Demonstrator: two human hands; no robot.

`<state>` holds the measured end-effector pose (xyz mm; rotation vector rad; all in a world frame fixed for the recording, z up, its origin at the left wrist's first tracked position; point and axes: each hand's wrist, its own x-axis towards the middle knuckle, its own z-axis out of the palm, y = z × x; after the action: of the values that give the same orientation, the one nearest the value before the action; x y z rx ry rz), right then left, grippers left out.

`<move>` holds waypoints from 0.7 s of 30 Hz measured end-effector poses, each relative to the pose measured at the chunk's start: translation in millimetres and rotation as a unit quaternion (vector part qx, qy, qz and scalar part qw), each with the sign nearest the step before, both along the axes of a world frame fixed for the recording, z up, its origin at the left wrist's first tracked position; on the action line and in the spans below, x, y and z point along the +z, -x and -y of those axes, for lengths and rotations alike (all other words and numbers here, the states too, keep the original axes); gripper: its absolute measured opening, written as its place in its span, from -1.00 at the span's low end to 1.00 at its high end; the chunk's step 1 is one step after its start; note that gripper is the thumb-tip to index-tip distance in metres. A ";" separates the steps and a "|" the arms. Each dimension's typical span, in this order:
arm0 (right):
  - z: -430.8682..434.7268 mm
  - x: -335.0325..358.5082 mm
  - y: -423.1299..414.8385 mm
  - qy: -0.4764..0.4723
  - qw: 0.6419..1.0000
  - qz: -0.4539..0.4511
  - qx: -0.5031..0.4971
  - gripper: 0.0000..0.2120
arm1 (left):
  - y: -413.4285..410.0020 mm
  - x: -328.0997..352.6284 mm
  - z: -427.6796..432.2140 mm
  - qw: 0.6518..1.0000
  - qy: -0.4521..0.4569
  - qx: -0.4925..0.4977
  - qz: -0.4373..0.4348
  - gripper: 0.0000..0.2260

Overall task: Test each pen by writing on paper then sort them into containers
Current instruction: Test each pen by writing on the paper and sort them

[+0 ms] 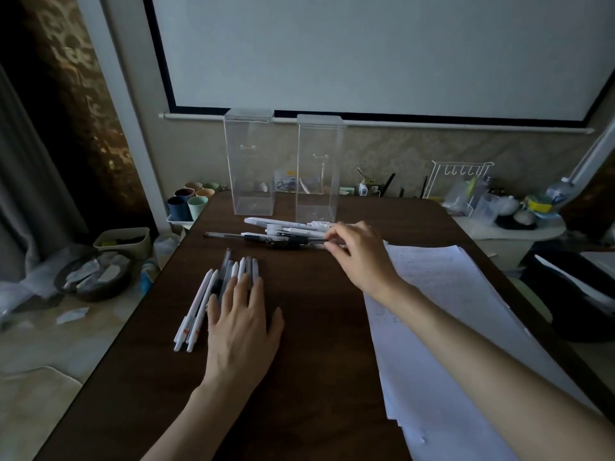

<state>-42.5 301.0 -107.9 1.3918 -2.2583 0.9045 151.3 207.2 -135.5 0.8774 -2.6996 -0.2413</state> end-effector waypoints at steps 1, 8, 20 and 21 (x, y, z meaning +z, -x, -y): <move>-12.8 4.0 -4.3 0.009 1.000 0.003 0.009 -0.91 | -1.1 0.6 -0.2 1.000 0.004 -0.007 -0.015 -0.44; -124.8 8.3 -25.3 -0.073 0.972 0.217 0.041 -0.93 | 14.9 1.6 -22.3 0.977 0.091 -0.146 -0.123 -0.53; -171.2 -4.2 -3.8 0.164 0.848 0.497 0.082 -0.81 | 93.2 -12.4 -90.5 0.934 0.066 -0.317 -0.149 -0.71; -169.7 -5.6 -5.0 0.168 0.844 0.501 0.096 -0.81 | 92.5 -13.5 -89.3 0.932 0.051 -0.325 -0.153 -0.70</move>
<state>-37.5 470.7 -113.5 1.0938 -2.3741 2.4044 58.8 296.6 -148.9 -0.1118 -2.5765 -0.3356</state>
